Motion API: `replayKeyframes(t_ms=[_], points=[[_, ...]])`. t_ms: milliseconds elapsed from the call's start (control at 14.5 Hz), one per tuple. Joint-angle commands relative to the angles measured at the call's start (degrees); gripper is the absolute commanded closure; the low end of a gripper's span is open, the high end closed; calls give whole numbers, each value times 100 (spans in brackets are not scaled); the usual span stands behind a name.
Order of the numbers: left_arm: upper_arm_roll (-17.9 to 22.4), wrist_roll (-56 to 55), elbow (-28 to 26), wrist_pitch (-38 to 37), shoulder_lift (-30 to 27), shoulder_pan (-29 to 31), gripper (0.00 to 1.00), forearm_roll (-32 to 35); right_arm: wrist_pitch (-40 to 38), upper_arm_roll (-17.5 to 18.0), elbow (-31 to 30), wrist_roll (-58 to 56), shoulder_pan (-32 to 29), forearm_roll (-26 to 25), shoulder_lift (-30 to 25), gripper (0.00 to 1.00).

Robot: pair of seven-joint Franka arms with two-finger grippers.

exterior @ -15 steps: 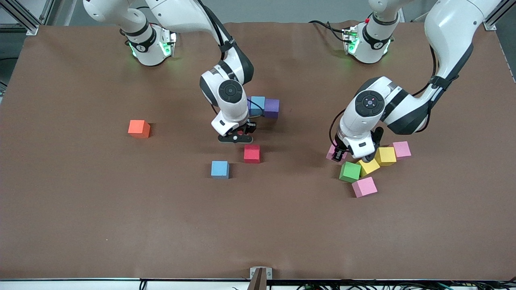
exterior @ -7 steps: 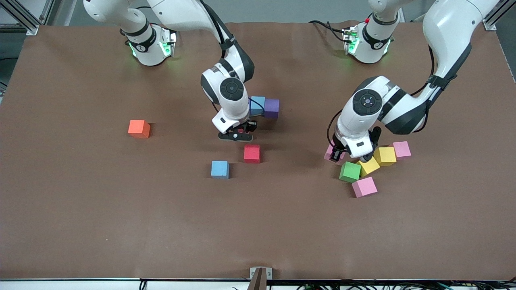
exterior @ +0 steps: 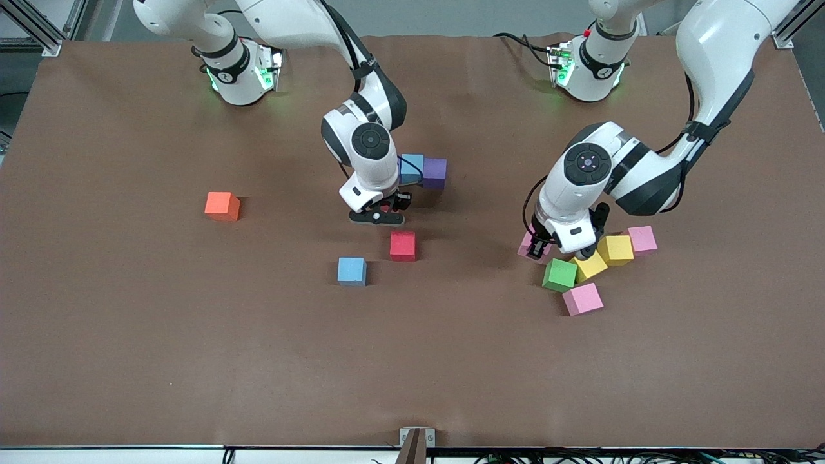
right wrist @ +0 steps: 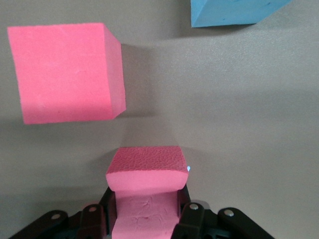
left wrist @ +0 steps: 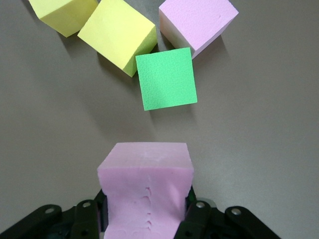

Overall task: Arrange 11 blocks into digit 3
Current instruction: 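Carry the red cube toward the central cubes and lower it, then release the red cube with the right gripper while the left gripper carries pink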

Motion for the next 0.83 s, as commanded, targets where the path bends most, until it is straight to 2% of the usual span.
replayKeyframes(t_ms=[0, 275, 551, 757], points=[[-40, -29, 115, -131, 100, -14, 70, -119, 129, -6, -231, 82, 128, 121, -63, 100], [-40, -29, 177, -131, 118, -5, 69, -119, 121, -6, -231, 73, 128, 121, -63, 98], [-40, -20, 203, -131, 118, -5, 69, -119, 121, -6, -214, 73, 110, 112, -54, 85], [-40, -29, 203, -131, 118, -5, 69, -119, 121, -6, -214, 73, 110, 112, -46, 83]])
